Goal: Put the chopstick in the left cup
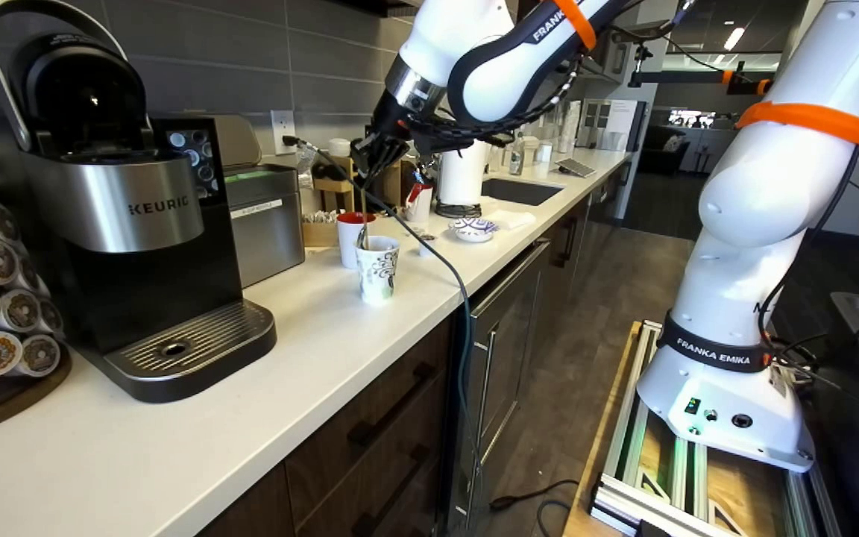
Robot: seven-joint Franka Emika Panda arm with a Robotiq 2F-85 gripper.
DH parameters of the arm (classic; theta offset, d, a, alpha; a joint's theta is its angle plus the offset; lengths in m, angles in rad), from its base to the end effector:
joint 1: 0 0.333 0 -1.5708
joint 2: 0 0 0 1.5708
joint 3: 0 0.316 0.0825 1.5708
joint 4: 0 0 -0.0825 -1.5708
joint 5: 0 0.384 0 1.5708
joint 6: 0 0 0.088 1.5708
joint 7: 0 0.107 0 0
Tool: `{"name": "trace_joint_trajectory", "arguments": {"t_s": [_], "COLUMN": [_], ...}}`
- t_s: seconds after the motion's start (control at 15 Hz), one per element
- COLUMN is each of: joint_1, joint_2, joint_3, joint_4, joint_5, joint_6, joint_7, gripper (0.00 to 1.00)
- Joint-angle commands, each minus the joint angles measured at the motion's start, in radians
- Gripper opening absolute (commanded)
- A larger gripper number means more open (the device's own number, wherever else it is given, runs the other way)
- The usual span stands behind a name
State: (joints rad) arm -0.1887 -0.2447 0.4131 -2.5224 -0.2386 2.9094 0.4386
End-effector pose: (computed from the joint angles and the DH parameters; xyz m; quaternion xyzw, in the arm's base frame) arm 0.4681 0.1255 0.4258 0.9498 0.0100 0.3125 0.0073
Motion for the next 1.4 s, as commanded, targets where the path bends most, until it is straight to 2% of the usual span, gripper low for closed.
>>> {"name": "trace_joint_trajectory", "arguments": {"t_s": [0.0,0.27,0.33,0.4,0.8,0.93,1.07,1.13,1.27,1.33], "joint_1": [-0.080,-0.145,-0.149,-0.156,-0.130,-0.115,-0.070,0.053,0.120,0.121], "joint_2": [0.074,0.124,0.134,0.143,0.150,0.139,0.139,0.148,0.117,0.081], "joint_3": [0.073,0.123,0.127,0.132,0.110,0.096,0.059,-0.062,-0.129,-0.139], "joint_4": [0.037,0.066,0.073,0.078,0.080,0.071,0.052,0.053,0.037,0.020], "joint_5": [-0.128,-0.267,-0.285,-0.304,-0.237,-0.167,0.027,0.087,0.229,0.321], "joint_6": [0.029,0.019,0.011,0.007,0.002,0.000,0.038,0.042,0.033,0.019], "joint_7": [0.076,0.156,0.166,0.179,0.135,0.101,-0.016,-0.048,-0.105,-0.145], "gripper": [0.01,0.01,0.30,0.31,0.75,0.90,1.00,1.00,1.00,1.00]}}
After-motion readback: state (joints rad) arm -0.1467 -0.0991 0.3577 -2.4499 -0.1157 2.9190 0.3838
